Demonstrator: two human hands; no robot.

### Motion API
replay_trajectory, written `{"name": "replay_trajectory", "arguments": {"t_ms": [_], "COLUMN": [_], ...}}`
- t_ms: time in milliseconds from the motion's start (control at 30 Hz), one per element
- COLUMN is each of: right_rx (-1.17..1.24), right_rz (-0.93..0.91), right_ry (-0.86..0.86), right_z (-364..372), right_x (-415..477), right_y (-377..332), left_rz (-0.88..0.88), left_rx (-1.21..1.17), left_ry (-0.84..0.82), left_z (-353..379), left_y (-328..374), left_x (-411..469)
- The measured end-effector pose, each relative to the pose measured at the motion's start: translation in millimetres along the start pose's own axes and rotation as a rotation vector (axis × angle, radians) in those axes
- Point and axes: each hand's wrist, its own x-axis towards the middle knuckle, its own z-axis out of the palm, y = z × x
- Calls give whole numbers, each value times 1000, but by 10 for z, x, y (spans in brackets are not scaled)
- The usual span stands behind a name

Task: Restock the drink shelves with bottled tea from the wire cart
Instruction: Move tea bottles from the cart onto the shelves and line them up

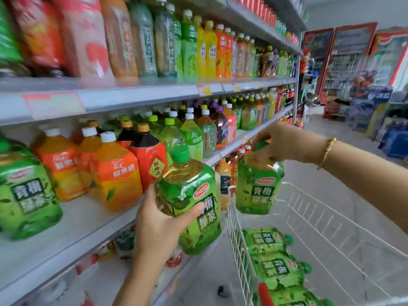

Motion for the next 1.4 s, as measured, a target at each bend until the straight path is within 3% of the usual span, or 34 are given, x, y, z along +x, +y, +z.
{"name": "replay_trajectory", "arguments": {"t_ms": [167,333,600,800,1033,1233,1400], "right_rx": [83,495,754,629,403,389,353], "right_rz": [-95,-252,-478,-634,-834,-876,-910], "right_ry": [219,114,112,1,106,115,104], "right_z": [-513,-270,530,979,1231,1389,1389], "right_x": [38,135,246,258,379,383,404], "right_y": [-702,-1378,-2425,-3048,-2962,-2934,-2993], "left_rz": [43,43,108,99,-18,-95,-183], "left_rx": [26,134,226,368,387,359,324], "left_ry": [85,225,561,794,900,940,858], "left_z": [-471,-994,-1943,-2305,-2448,-2551,-2587], "left_y": [79,56,-148,-511,-727,-738,-753], "left_x": [-65,-68,42,150,244,333,530]}}
